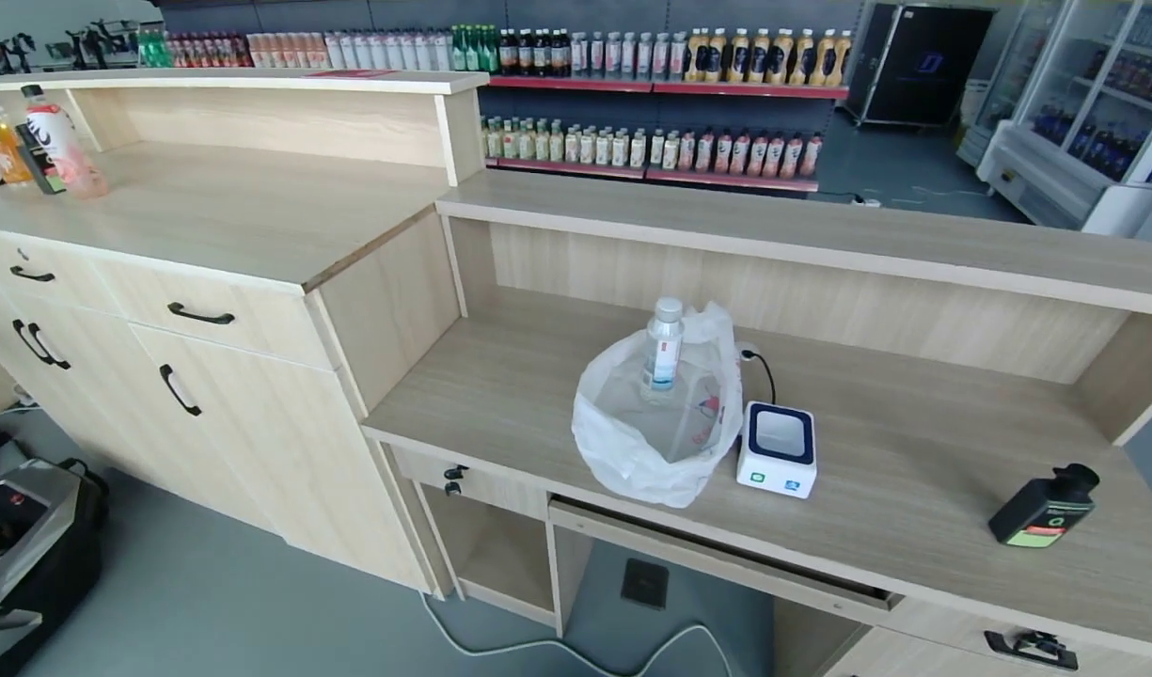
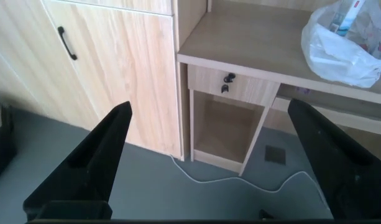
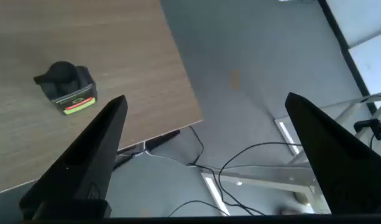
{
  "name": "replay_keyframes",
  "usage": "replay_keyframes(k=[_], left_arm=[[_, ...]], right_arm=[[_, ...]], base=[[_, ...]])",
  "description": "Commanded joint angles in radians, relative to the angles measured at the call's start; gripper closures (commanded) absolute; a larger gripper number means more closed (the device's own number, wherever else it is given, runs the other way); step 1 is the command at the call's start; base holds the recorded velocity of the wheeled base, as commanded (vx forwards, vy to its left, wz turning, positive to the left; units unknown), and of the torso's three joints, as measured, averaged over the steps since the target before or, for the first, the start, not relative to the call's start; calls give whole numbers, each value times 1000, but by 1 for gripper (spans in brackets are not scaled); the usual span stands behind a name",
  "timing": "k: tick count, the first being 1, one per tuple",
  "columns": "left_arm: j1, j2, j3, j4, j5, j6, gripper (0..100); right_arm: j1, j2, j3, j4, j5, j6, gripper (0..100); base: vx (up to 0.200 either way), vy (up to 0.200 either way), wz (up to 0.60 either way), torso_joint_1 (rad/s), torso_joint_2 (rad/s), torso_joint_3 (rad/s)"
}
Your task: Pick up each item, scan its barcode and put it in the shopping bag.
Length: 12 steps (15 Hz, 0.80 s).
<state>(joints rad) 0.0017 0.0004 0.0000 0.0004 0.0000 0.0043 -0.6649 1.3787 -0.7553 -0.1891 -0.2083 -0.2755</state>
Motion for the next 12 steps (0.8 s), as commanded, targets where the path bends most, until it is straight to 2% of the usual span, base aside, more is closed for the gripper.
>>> replay_keyframes(k=[1,3,4,5,6,7,8,9,10,12], left_arm=[[0,0,0,0,0,0,0],[0,0,0,0,0,0,0],[0,0,0,0,0,0,0],[0,0,0,0,0,0,0],[0,0,0,0,0,0,0],[0,0,0,0,0,0,0],[0,0,0,0,0,0,0],[0,0,0,0,0,0,0],[0,0,0,0,0,0,0],[0,0,0,0,0,0,0]], right_arm=[[-33,102,-47,23,-36,58,0],[-71,244,-75,-42,-29,39,0],[-94,281,-71,-44,-31,-11,0],[-122,330,-81,-64,-28,-137,0],[-124,355,-95,-84,-25,-169,0],[-124,428,-133,-142,46,-206,0],[-125,441,-133,-145,104,-218,0],[-130,476,-131,-147,170,-298,0],[-137,505,-128,-150,185,-361,0],[-137,525,-130,-147,207,-390,0]], base=[[0,0,-600,-2,-7,2],[0,0,0,0,0,0],[0,0,0,0,0,0],[0,0,0,0,0,0],[0,0,0,0,0,0],[0,0,0,0,0,0],[0,0,0,0,0,0],[0,0,0,0,0,0],[0,0,0,0,0,0],[0,0,0,0,0,0]])
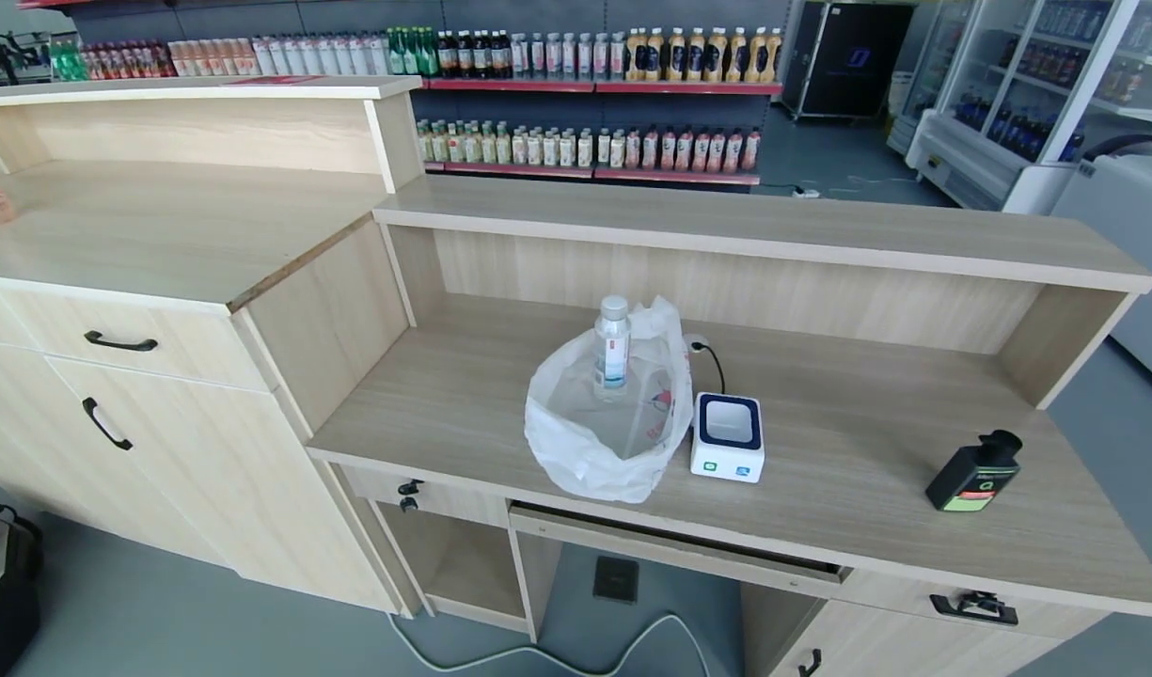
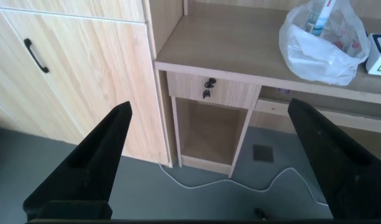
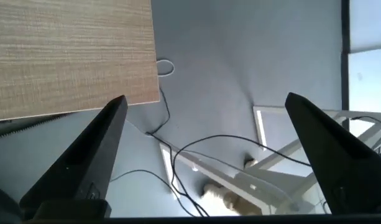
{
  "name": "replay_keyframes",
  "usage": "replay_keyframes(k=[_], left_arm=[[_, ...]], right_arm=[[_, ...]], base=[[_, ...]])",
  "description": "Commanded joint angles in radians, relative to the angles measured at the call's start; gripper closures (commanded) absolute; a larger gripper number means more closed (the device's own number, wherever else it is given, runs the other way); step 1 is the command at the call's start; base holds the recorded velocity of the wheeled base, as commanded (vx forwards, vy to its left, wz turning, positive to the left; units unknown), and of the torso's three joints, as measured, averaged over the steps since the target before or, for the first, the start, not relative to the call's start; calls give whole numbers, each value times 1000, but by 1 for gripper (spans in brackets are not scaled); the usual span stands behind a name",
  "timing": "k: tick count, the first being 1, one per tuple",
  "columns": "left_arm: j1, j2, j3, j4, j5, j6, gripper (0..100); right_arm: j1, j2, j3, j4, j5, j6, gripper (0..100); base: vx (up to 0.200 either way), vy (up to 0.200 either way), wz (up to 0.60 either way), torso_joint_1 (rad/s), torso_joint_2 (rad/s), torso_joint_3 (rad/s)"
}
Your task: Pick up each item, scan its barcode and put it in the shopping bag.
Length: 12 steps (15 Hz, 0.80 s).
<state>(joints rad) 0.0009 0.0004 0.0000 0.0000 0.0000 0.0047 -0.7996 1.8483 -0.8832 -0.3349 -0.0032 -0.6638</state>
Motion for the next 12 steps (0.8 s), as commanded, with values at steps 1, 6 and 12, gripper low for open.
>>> replay_keyframes(k=[1,6,12], left_arm=[[1,0,0,0,0,0,0],[1,0,0,0,0,0,0],[1,0,0,0,0,0,0]], right_arm=[[7,86,-10,-4,132,-40,0],[59,187,-89,-4,410,-217,0],[123,301,-174,0,532,-346,0]], base=[[0,0,0,0,0,0],[0,0,0,0,0,0],[0,0,0,0,0,0]])
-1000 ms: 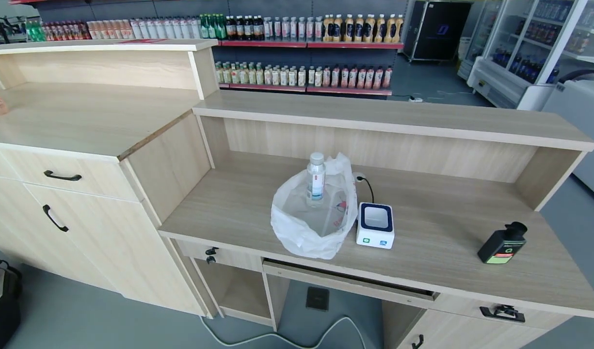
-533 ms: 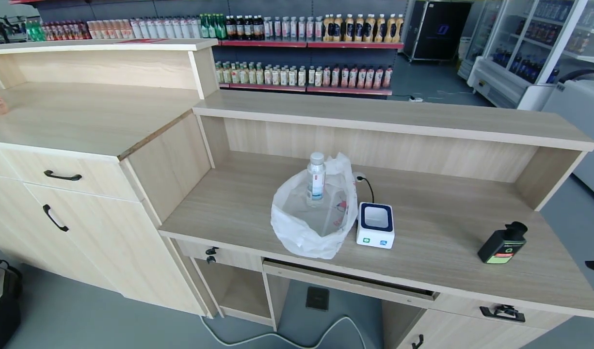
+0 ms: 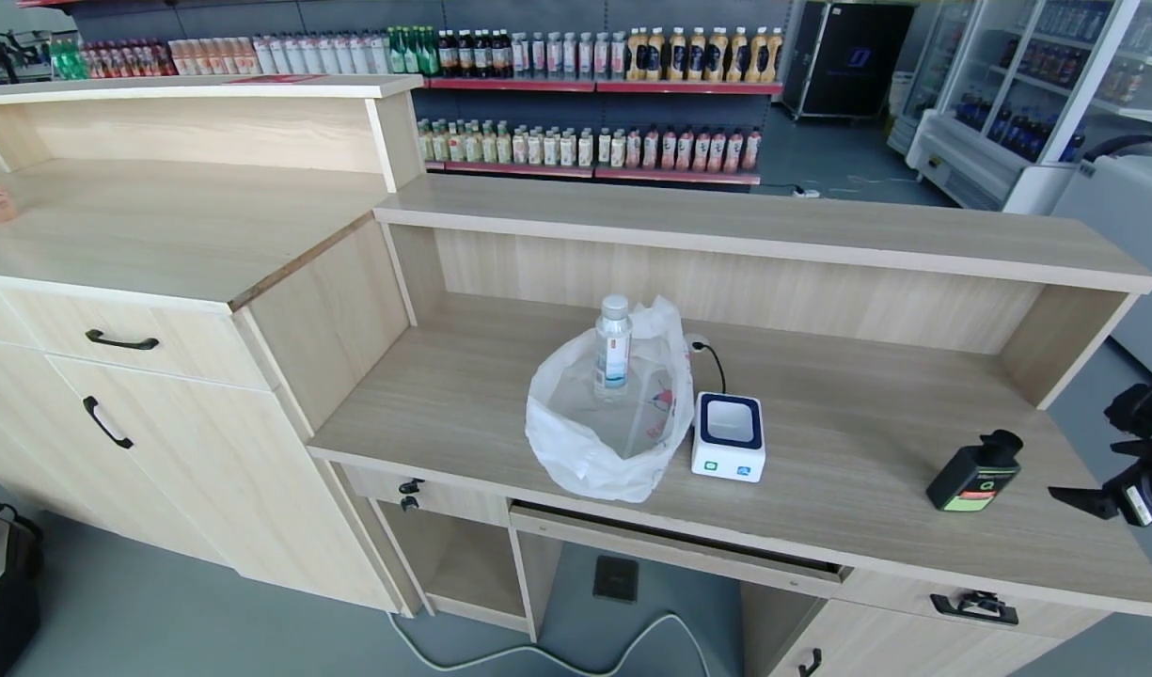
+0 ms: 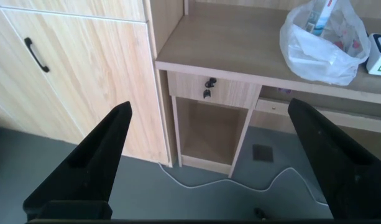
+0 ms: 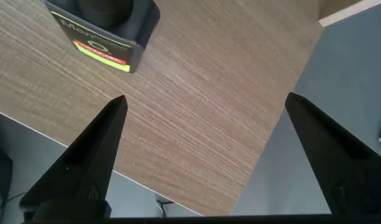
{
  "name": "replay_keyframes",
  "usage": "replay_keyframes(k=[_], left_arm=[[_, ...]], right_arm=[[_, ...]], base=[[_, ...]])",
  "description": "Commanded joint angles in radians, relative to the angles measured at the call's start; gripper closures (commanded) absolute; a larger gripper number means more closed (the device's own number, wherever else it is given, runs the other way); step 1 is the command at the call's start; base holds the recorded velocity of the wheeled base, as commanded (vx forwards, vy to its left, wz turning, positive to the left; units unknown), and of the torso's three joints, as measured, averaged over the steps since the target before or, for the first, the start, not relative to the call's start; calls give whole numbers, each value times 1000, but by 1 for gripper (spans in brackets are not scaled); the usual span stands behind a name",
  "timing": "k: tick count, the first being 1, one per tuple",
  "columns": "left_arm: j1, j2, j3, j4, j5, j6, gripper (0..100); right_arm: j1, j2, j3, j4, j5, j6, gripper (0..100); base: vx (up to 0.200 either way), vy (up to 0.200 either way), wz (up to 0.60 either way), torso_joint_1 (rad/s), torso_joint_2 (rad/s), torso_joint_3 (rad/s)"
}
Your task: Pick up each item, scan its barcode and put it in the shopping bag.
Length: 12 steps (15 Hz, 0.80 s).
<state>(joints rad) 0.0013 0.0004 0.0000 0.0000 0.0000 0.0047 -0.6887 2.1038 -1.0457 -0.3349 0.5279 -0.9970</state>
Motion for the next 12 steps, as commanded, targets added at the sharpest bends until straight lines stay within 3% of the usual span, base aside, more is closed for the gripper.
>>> replay_keyframes(k=[1,7,12], left_arm=[[0,0,0,0,0,0,0],[0,0,0,0,0,0,0],[0,0,0,0,0,0,0]], right_arm=[[15,62,-16,2,27,-35,0],[95,122,-83,4,116,-45,0],[147,150,-89,2,124,-48,0]], base=[[0,0,0,0,0,0],[0,0,0,0,0,0],[0,0,0,0,0,0]])
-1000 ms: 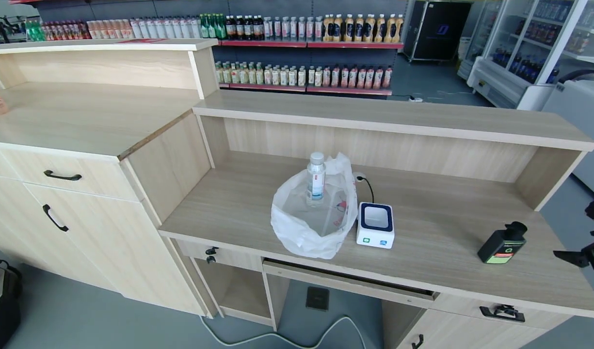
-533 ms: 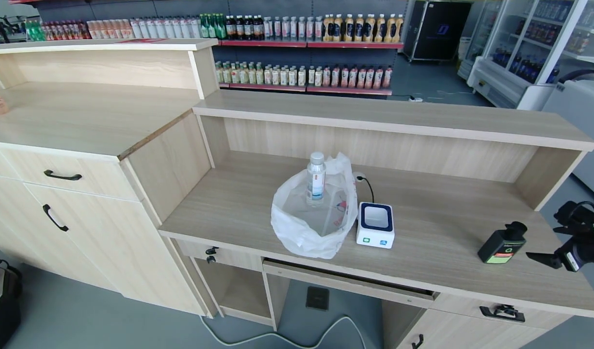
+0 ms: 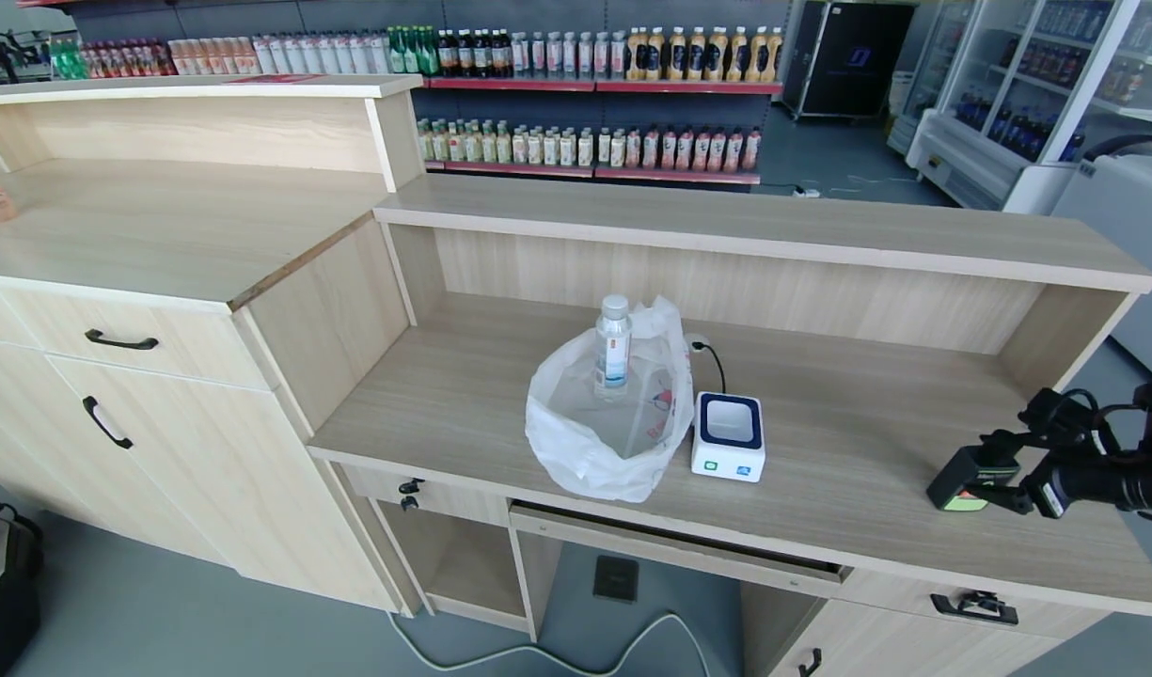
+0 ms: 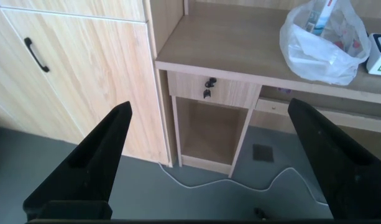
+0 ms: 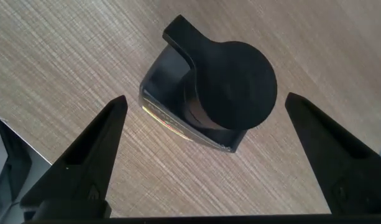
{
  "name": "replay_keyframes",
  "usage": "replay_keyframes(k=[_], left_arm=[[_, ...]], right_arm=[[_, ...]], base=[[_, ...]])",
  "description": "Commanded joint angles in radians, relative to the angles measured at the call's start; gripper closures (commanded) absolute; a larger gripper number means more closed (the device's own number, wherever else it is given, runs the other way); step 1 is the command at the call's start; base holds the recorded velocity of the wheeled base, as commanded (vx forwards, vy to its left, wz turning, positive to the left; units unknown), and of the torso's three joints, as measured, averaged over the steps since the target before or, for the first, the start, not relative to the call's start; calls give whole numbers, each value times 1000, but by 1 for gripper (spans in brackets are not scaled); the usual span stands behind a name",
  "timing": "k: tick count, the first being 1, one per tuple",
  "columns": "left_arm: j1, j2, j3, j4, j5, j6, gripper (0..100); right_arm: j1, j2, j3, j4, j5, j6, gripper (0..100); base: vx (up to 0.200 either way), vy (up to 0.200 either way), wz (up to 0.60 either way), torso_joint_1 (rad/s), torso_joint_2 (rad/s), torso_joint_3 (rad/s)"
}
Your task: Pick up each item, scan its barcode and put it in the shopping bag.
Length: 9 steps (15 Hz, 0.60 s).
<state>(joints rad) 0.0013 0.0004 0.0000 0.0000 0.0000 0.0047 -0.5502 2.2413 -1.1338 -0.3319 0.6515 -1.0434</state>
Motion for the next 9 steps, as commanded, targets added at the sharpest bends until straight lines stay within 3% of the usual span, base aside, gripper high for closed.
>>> replay_keyframes(k=[1,9], left_arm=[[0,0,0,0,0,0,0],[0,0,0,0,0,0,0]], right_arm=[[18,23,-15,-1,0,-3,0],[99,92,-86,-1,0,-4,0]], base=[[0,0,0,0,0,0],[0,0,0,0,0,0]])
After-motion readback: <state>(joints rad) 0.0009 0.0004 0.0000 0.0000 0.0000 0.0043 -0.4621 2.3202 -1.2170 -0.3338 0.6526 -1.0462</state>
